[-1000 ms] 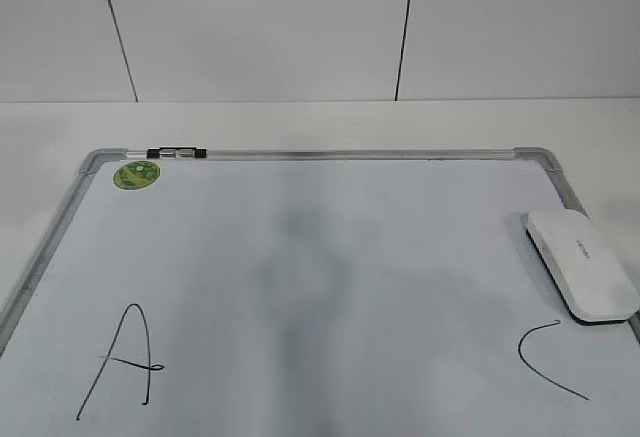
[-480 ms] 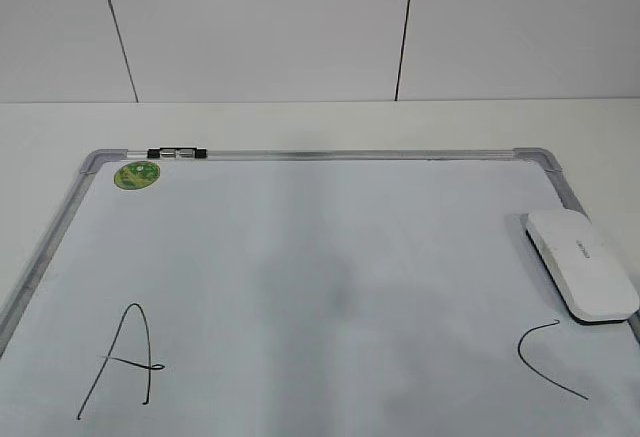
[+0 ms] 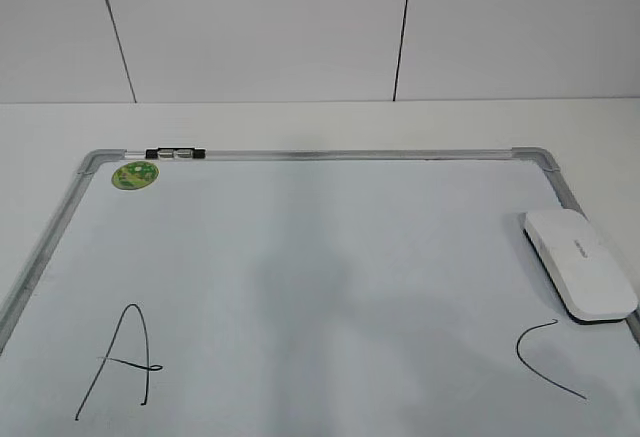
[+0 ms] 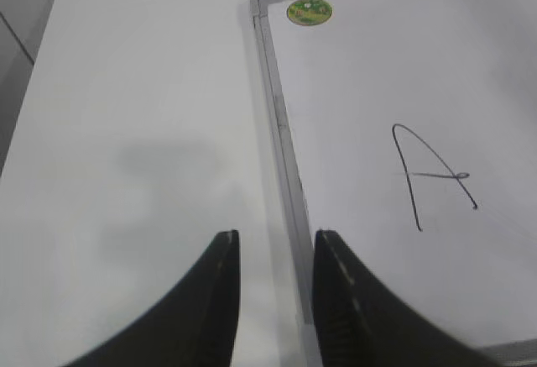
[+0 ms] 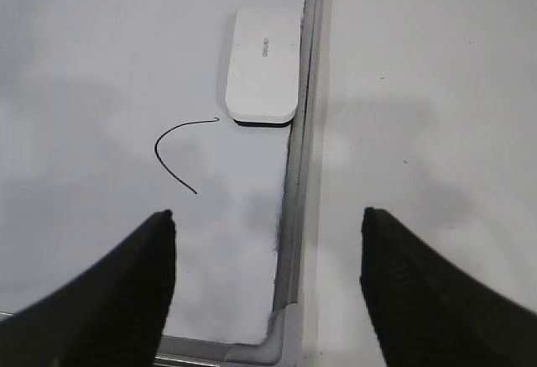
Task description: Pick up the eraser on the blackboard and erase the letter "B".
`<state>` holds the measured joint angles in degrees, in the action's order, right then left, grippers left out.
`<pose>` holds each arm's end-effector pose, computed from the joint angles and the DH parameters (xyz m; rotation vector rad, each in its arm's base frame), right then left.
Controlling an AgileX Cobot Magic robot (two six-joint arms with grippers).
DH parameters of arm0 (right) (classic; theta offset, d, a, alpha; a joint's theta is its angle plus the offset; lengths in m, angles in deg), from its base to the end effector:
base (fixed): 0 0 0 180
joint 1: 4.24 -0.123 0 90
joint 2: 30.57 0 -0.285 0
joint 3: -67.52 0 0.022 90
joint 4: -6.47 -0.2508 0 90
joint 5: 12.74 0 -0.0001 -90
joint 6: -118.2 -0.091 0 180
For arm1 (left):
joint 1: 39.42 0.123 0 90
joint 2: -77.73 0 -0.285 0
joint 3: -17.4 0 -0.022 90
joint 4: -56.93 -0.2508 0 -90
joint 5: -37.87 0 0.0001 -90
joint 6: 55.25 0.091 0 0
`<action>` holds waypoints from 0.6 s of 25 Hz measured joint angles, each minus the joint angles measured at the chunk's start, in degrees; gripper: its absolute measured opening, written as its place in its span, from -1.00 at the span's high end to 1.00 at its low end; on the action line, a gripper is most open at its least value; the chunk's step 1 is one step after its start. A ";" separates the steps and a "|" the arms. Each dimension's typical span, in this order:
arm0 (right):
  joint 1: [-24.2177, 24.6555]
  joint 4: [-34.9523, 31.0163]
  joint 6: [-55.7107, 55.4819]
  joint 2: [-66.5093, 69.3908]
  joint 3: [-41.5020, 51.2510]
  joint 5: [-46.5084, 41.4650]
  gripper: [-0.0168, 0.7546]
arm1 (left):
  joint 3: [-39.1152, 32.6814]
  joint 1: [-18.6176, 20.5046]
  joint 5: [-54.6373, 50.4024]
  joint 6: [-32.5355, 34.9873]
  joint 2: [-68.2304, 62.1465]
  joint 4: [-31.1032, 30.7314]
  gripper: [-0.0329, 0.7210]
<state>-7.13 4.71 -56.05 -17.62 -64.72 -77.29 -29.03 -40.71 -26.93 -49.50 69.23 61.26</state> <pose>0.0043 0.0027 0.2762 -0.1659 2.1795 0.0095 -0.0105 -0.0060 0.2822 0.1360 2.0831 -0.0437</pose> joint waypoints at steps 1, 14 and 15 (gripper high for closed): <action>0.00 0.00 0.00 -0.58 0.21 -0.12 -0.42 | -0.33 0.00 0.42 0.09 0.00 0.00 0.31; 0.00 0.00 0.00 -6.12 0.97 -1.10 -0.42 | -0.44 -0.10 0.88 0.13 0.00 2.29 0.31; 0.00 0.00 0.00 -6.12 0.97 -1.10 -0.42 | -0.44 -0.10 0.88 0.13 0.00 2.75 0.31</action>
<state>-7.13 4.71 -56.05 -23.74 -63.75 -78.39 -29.46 -40.82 -26.04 -49.37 69.23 64.01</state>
